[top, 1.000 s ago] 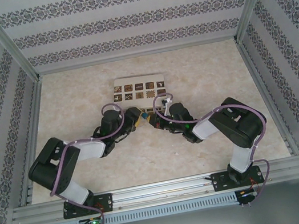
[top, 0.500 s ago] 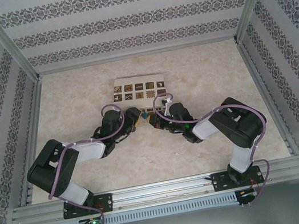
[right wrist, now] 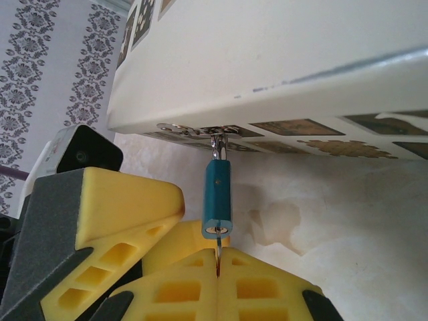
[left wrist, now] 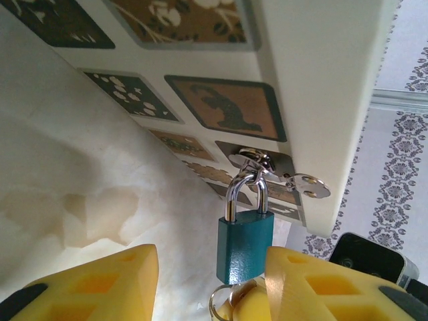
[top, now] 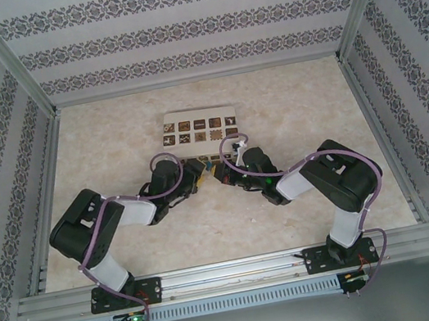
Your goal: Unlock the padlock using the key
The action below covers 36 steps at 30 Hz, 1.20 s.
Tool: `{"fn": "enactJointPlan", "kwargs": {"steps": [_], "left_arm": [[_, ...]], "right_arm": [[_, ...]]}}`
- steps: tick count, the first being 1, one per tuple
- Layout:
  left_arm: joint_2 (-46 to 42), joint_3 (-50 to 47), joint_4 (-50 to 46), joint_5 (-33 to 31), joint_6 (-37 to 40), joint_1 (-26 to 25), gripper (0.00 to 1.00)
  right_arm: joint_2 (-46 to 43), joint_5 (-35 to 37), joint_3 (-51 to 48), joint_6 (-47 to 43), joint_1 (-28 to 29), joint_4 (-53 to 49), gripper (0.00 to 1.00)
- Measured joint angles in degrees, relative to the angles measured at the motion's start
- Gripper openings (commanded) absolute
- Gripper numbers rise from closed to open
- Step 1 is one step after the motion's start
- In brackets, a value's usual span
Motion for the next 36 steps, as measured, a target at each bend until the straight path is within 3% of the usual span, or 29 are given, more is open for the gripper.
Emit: {"fn": "enactJointPlan", "kwargs": {"steps": [36], "left_arm": [[6.10,1.84,9.97,-0.07,-4.55,-0.09,0.28]], "right_arm": [[-0.24,-1.27,1.01,3.87,-1.51,-1.16,0.00]]}}
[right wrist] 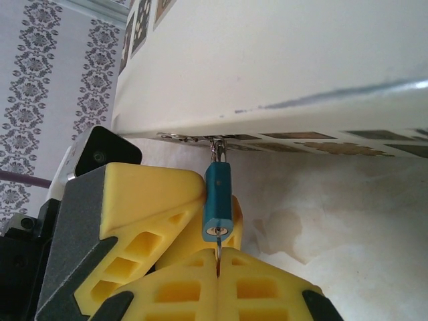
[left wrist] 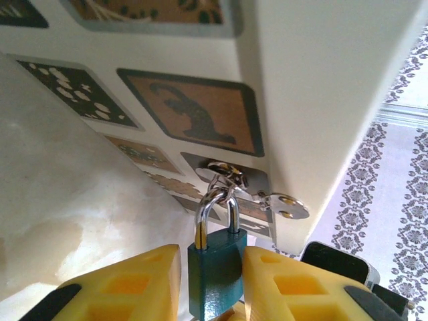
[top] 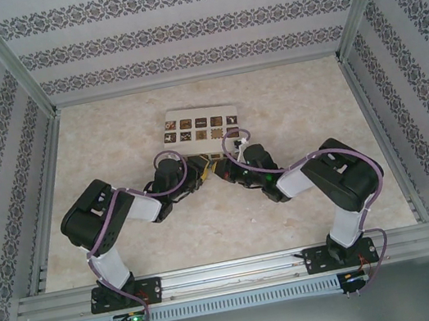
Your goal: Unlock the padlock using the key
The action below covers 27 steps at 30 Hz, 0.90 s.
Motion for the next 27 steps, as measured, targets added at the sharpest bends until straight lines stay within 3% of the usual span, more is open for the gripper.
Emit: {"fn": "enactJointPlan", "kwargs": {"steps": [8,15,21,27], "left_arm": [[0.07,0.09,0.33,-0.42,-0.24,0.00,0.21],[-1.62,0.11,-1.60,-1.29,0.35,-0.26,0.15],[-4.11,0.20,-5.07,-2.34,1.53,-0.26,0.14],[-4.48,0.42,-7.15,-2.32,2.14,-0.26,0.13]], "right_arm": [[-0.17,-0.02,0.00,0.63,0.00,-0.15,0.01],[-1.29,-0.02,-0.04,0.35,0.00,-0.70,0.22],[-7.30,1.25,-1.22,-2.78,0.00,-2.58,0.30],[-17.68,5.01,-1.92,-14.16,0.02,-12.79,0.37]]}}
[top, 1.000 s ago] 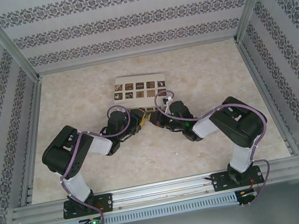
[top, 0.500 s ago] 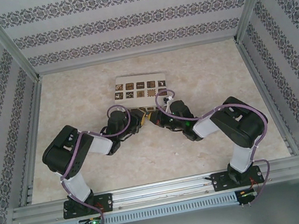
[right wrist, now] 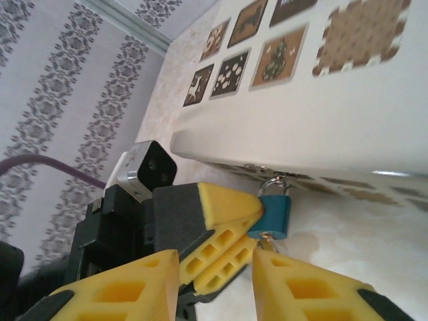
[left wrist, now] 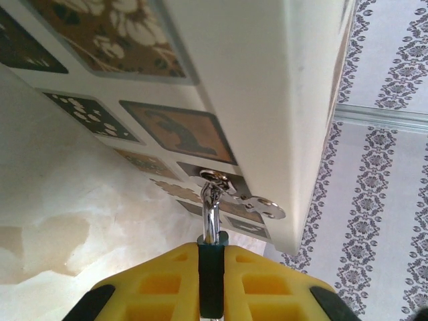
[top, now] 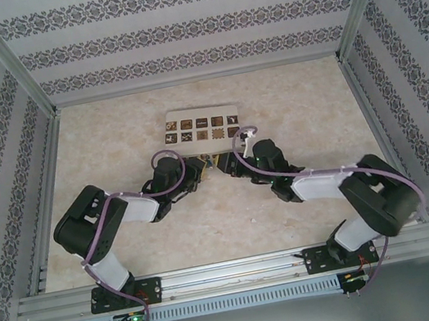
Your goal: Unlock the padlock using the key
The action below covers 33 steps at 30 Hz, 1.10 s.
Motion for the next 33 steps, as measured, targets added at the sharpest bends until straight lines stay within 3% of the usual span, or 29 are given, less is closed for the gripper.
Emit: {"fn": "enactJointPlan", "kwargs": {"steps": [9,17,19,21,28,33], "left_arm": [[-2.12,0.81,-2.36,0.07,0.66,0.00,0.13],[-2.32,0.83,-2.89,0.13,0.66,0.00,0.13],[-2.32,0.83,-2.89,0.26,0.66,0.00,0.13],[-2.32,0.83,-2.89,0.28,0.66,0.00,0.13],[-2.32,0.83,-2.86,0.31,0.61,0.00,0.13],[-2.32,0.83,-2.84,0.52,0.59,0.00,0.13]], "right_arm": [[-14.21,10.82,2.32,-29.64,3.91,-19.89,0.44],[-17.09,20.50,6.16,-57.42,7.82,-28.63,0.59],[-17.16,22.40,6.16,-63.93,8.02,-29.35,0.73],[-17.16,24.00,6.16,-69.13,8.02,-29.99,0.98],[-17.29,27.30,6.16,-81.26,8.02,-30.62,0.98],[-17.51,25.68,6.14,-85.46,8.04,-31.04,0.81]]}}
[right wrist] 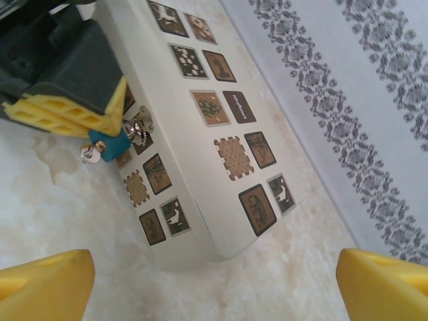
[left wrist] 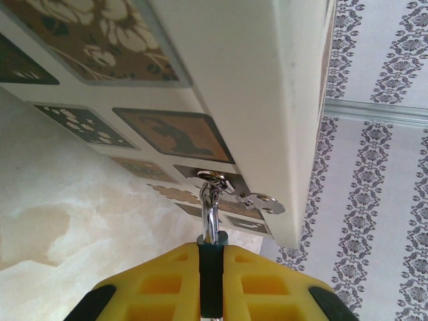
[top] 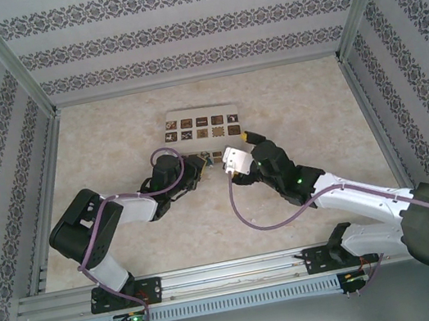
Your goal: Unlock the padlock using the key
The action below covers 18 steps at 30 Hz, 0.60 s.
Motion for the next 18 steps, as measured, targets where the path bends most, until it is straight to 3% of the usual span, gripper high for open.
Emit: {"fn": "enactJointPlan", "kwargs": {"steps": [5,13,18], "left_arm": [[0.00,0.00,0.07,0.42,-0.17,0.00,0.13],[0.00,0.00,0.07,0.39,-0.17,0.00,0.13],[0.00,0.00,0.07,0.37,-0.17,0.00,0.14]], "right_arm": [[1.46,-2.64,0.02,-1.88,0.24,0.00,0.66],[10.99,-5.01,2.91,-2.16,2.64,-0.70,0.46],[14.82,-5.79,5.35,-2.08,3.26,-1.05,0.43]]}}
